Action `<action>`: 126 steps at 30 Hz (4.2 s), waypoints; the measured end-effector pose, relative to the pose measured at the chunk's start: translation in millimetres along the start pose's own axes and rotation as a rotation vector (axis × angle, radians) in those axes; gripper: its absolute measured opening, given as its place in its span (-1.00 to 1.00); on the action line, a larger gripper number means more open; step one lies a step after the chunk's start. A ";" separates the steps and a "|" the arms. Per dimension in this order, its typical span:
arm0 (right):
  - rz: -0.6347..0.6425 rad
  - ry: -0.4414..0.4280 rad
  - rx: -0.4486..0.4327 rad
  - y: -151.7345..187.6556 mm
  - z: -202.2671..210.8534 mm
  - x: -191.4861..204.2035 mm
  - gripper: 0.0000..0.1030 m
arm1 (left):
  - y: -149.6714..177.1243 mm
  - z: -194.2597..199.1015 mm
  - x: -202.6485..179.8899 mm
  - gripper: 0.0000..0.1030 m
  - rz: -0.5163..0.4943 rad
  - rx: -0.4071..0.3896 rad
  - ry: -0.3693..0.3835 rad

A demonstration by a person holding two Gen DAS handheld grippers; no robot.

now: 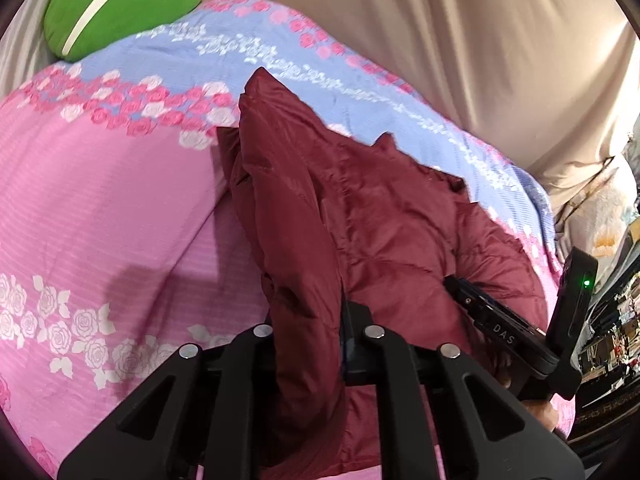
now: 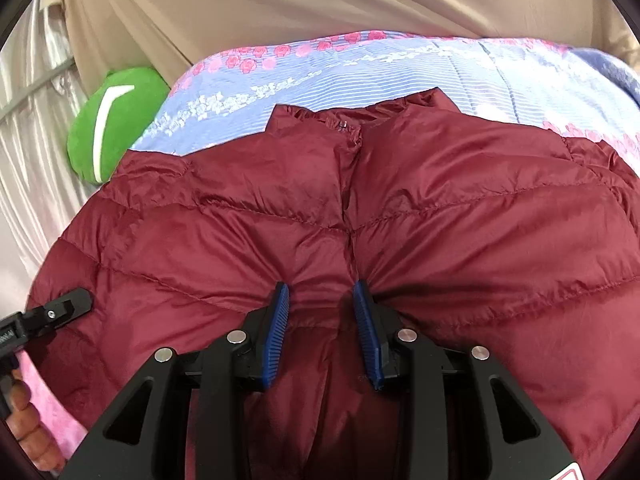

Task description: Fold large clothes

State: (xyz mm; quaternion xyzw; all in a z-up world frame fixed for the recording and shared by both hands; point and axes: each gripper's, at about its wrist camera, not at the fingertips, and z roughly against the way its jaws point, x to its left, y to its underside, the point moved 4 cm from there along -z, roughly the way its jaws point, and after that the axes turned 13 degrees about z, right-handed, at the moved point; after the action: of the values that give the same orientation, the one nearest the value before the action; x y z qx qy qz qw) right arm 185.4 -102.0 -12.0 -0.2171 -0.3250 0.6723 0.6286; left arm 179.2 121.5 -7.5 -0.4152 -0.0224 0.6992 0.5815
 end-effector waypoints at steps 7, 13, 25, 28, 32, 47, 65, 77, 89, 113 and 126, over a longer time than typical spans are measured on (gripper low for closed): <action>-0.012 -0.054 -0.084 0.8 63.0 -5.6 -0.69 | -5.3 18.9 -16.2 -0.80 -0.018 -0.038 0.042; -0.026 -0.112 0.063 22.4 28.7 -7.0 -0.87 | -5.2 29.0 -33.9 -0.80 -0.042 -0.065 0.074; -0.015 -0.145 0.025 -57.6 12.2 -40.1 -0.87 | 0.3 39.8 -41.2 -0.80 -0.058 -0.073 0.094; -0.051 -0.245 0.132 -67.0 -44.1 -38.8 -0.90 | 1.6 42.9 -50.2 -0.80 -0.085 -0.083 0.101; 0.014 -0.271 0.204 -69.8 -88.2 -12.9 -0.96 | 2.8 45.9 -70.0 -0.81 -0.149 -0.100 0.112; -0.079 -0.255 0.203 -102.3 -119.3 -25.9 -1.00 | 8.6 36.4 -108.4 -0.81 -0.205 -0.091 0.123; -0.123 -0.357 0.142 45.3 26.6 -59.4 -1.00 | 50.3 26.2 -202.6 -0.81 -0.377 -0.029 0.231; -0.282 -0.611 0.158 46.6 4.5 -58.4 -1.00 | 95.9 -18.2 -265.0 -0.83 -0.469 0.007 0.189; -0.444 -0.220 -0.010 112.6 142.1 -200.7 -0.80 | 131.8 -47.8 -295.1 -0.84 -0.551 0.101 0.178; -0.394 -0.065 -0.148 145.3 252.5 -194.6 -0.49 | 194.2 -63.9 -314.9 0.11 -0.629 0.103 0.122; -0.104 -0.022 -0.121 80.6 198.3 -112.9 0.48 | 130.1 -7.9 -195.7 0.46 -0.353 -0.009 -0.041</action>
State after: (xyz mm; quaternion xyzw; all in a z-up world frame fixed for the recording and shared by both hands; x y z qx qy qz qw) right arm 2.7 -245.8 55.3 -0.2300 -0.3826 0.6202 0.6450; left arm 76.4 -86.8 28.9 -0.3932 -0.1099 0.5943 0.6929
